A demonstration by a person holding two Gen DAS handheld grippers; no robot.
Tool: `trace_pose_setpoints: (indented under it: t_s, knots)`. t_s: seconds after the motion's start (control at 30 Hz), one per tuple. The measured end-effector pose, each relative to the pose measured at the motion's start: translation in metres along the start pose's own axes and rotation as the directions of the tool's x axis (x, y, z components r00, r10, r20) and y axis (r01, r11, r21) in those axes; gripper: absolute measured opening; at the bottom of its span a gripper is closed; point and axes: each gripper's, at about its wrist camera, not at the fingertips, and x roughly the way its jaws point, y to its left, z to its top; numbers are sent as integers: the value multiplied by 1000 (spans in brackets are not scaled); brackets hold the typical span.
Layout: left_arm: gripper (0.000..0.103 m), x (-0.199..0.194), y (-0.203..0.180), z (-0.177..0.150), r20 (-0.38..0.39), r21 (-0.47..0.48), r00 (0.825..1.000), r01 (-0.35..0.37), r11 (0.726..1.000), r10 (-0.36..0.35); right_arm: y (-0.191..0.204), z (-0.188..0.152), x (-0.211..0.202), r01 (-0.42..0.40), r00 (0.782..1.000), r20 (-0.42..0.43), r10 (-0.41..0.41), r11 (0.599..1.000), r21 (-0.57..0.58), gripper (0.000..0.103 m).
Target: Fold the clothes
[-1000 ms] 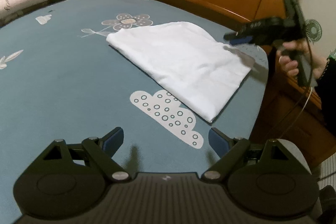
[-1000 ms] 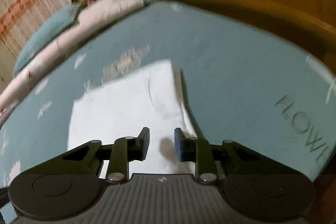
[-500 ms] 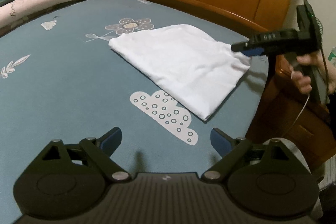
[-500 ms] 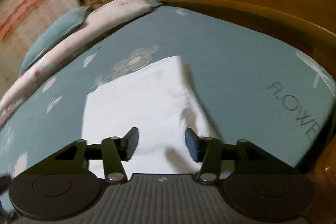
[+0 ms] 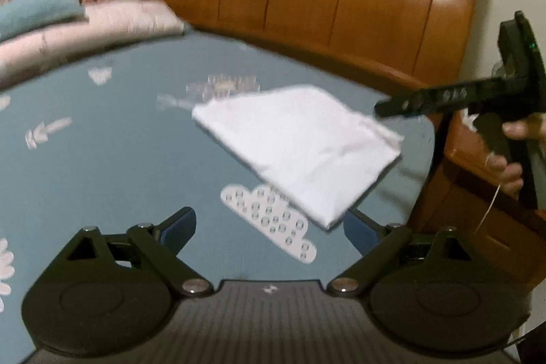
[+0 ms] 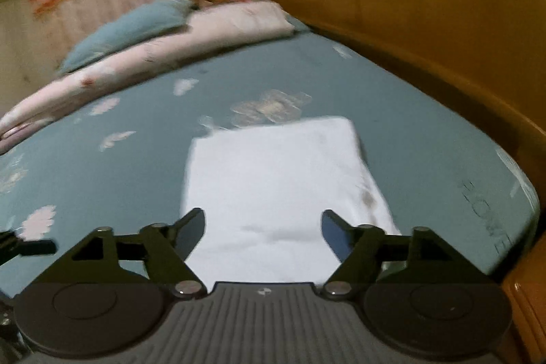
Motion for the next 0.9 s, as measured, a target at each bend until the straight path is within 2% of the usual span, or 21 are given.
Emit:
trace_pose_setpoints:
  t_s: [0.13, 0.2, 0.27, 0.33, 0.43, 0.47, 0.53, 0.63, 0.7, 0.77, 0.83, 0.9]
  knots:
    - [102, -16, -10, -6, 55, 42, 998, -26, 999, 23, 11, -9, 10, 23, 1000, 0, -23, 996, -83, 89]
    - [102, -19, -13, -9, 48, 41, 998, -45, 998, 43, -9, -16, 18, 33, 999, 6, -33, 997, -75, 89]
    - [102, -22, -14, -14, 35, 29, 998, -54, 998, 53, -37, -19, 33, 80, 997, -8, -80, 997, -11, 89]
    - [102, -25, -12, -19, 22, 6, 999, -41, 999, 41, -68, -19, 48, 118, 992, -57, -113, 990, 78, 89]
    - [102, -27, -7, -24, 14, -24, 998, -57, 998, 58, -98, -18, 44, 232, 972, -70, -224, 960, 158, 89]
    - [102, -27, -6, -26, 21, -24, 997, -70, 997, 70, -105, -17, 36, 239, 971, -55, -232, 952, 191, 89]
    - [102, -26, -4, -28, 31, -24, 996, -88, 996, 89, -106, -16, 16, 181, 982, 3, -187, 956, 233, 89]
    - [102, -19, -2, -28, 15, -30, 997, -78, 997, 78, -91, -12, 2, 53, 996, 61, -67, 978, 200, 96]
    - [102, -16, -3, -29, 1, -40, 998, -62, 997, 62, -82, -8, 9, -64, 997, 64, 53, 978, 197, 97]
    - [102, -14, -5, -30, -13, -42, 999, -47, 998, 47, -80, -5, 25, -144, 989, 53, 135, 967, 212, 97]
    - [102, -13, -6, -31, -17, -32, 999, -51, 998, 50, -82, -1, 49, -153, 988, 29, 151, 958, 244, 96]
    - [102, -12, -5, -31, -20, -25, 998, -53, 998, 52, -98, 1, 68, -103, 994, 2, 107, 955, 278, 96]
